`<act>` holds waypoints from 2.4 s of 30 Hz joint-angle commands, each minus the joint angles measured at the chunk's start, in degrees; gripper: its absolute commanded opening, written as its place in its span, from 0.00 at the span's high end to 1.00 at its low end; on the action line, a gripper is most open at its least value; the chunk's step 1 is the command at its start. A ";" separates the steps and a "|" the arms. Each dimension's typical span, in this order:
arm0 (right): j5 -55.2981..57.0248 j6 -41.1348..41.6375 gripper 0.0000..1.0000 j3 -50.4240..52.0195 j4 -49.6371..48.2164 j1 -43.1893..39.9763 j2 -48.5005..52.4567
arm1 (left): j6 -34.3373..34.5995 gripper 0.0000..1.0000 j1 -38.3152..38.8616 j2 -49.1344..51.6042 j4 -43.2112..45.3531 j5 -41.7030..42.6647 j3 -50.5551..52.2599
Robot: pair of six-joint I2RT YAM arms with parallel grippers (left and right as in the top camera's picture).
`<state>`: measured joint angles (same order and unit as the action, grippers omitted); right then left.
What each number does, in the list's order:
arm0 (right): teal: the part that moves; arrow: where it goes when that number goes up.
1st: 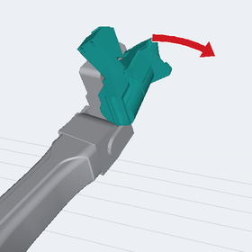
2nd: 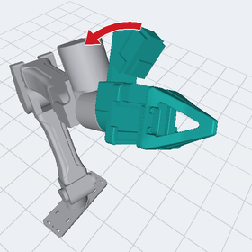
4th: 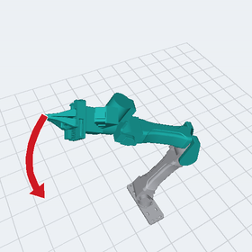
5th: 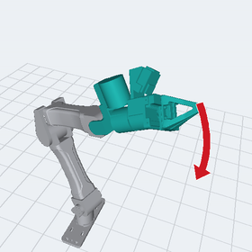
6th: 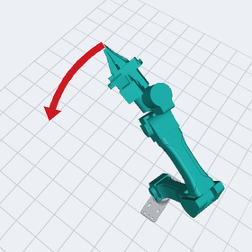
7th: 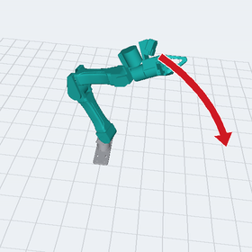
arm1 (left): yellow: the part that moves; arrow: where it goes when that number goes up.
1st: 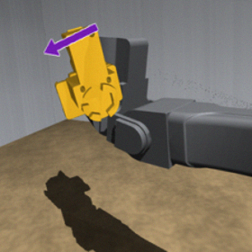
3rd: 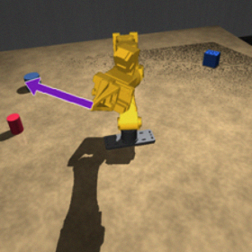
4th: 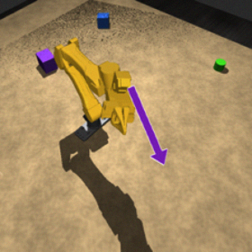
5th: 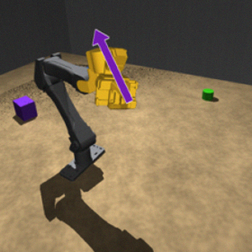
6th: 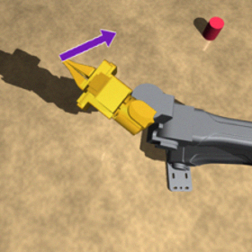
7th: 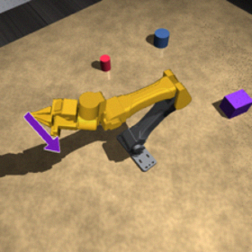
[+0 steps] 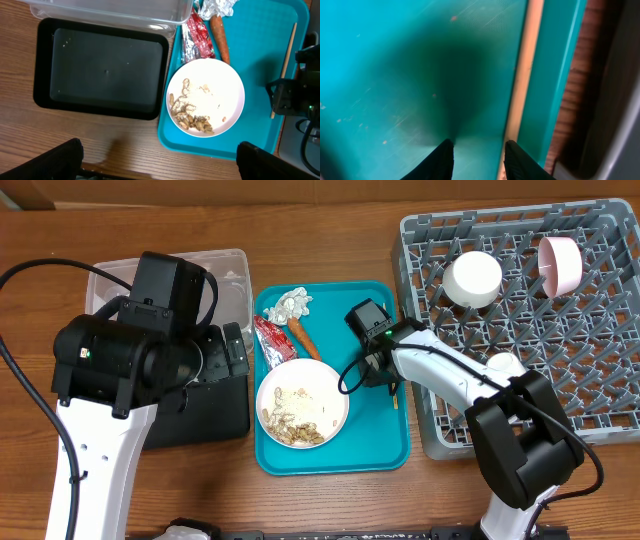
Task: Sort waste into correct bins and load items into the dishwasher
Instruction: 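Return the right gripper to the tray and grasp the second chopstick, then place the second chopstick into the dish rack with the right gripper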
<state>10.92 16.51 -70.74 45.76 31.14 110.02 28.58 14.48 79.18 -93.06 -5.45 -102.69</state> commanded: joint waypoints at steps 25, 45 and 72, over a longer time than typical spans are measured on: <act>-9.79 -4.50 0.96 -4.31 4.52 0.04 1.25 | -0.24 0.00 -0.31 0.22 0.13 -0.94 -0.50; -4.57 -9.64 0.96 -12.90 11.63 -13.40 -16.33 | -0.24 0.00 -0.31 0.22 0.13 -0.94 -0.50; -18.64 -8.63 0.43 -13.14 16.09 -9.75 -23.34 | -0.24 0.00 -0.31 0.22 0.13 -0.94 -0.48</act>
<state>-1.19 5.37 -81.65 62.19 19.03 90.45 28.56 14.48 79.18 -93.03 -5.45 -102.69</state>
